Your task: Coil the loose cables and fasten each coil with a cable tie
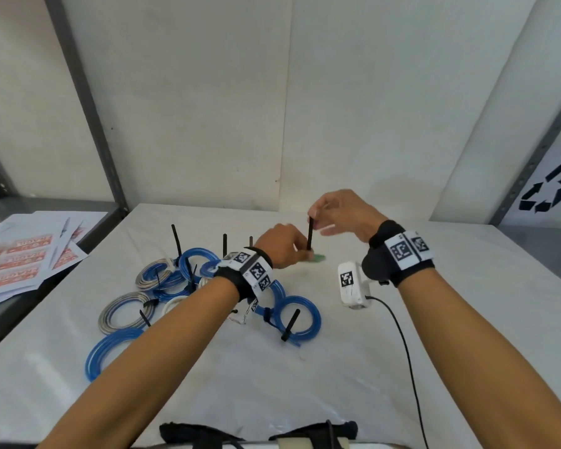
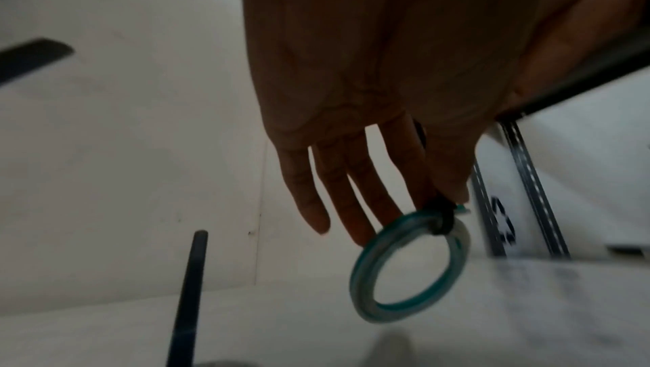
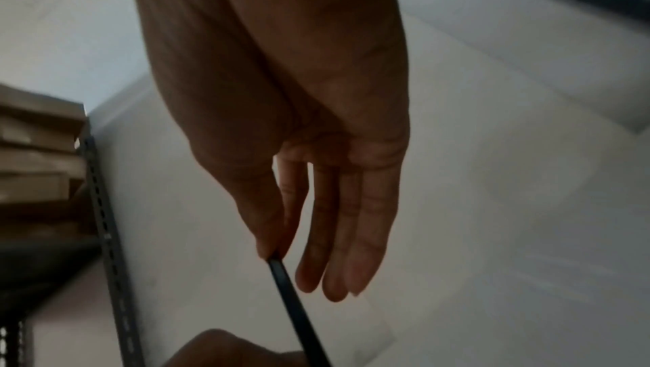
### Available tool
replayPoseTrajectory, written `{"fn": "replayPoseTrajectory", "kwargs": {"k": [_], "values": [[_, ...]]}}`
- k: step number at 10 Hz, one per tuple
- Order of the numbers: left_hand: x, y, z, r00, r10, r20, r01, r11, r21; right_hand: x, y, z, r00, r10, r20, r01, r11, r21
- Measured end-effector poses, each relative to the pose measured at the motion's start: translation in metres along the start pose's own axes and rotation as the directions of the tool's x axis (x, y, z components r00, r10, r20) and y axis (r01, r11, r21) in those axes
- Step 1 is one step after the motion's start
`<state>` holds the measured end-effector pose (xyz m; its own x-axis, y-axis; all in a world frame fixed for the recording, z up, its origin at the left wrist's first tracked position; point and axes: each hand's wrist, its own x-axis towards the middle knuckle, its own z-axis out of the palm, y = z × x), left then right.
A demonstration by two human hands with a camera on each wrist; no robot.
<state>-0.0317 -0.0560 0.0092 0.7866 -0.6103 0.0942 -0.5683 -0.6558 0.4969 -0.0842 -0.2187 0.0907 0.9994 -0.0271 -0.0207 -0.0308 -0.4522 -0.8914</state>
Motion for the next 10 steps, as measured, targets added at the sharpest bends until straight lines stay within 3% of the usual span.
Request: {"fn": "replayPoseTrajectory", "kwargs": {"k": [1, 2, 4, 5, 8, 9, 10], "values": [[0.001, 0.002, 0.023, 0.99, -0.093, 0.102, 0.079, 0.987, 0.14, -0.006, 0.024, 0.006, 0.987, 0.118, 0.109, -0.098, 0.98, -0.174], [0.0, 0.002, 0.034, 0.983, -0.128, 0.135, 0.1, 0.975, 0.197, -0.006, 0.036, 0.008, 0.971, 0.166, 0.174, -0.122, 0.963, -0.242], [-0.007, 0.002, 0.046, 0.964, -0.129, 0.233, 0.061, 0.959, 0.277, -0.001, 0.049, 0.018, 0.935, 0.212, 0.284, -0.075, 0.901, -0.427], [-0.002, -0.002, 0.039, 0.958, -0.095, 0.271, 0.037, 0.976, 0.215, 0.004, 0.052, 0.021, 0.948, 0.203, 0.244, -0.08, 0.896, -0.436], [-0.002, -0.007, 0.023, 0.989, -0.073, 0.127, 0.054, 0.988, 0.146, 0.004, 0.056, 0.031, 0.977, 0.163, 0.135, -0.062, 0.831, -0.552], [0.002, -0.014, 0.022, 0.992, -0.088, 0.094, 0.074, 0.987, 0.143, -0.005, 0.049, 0.02, 0.995, 0.071, 0.068, -0.024, 0.841, -0.54], [0.006, -0.019, 0.021, 0.989, -0.136, 0.049, 0.126, 0.978, 0.168, -0.017, 0.036, 0.001, 0.996, -0.059, -0.06, 0.032, 0.922, -0.386]]}}
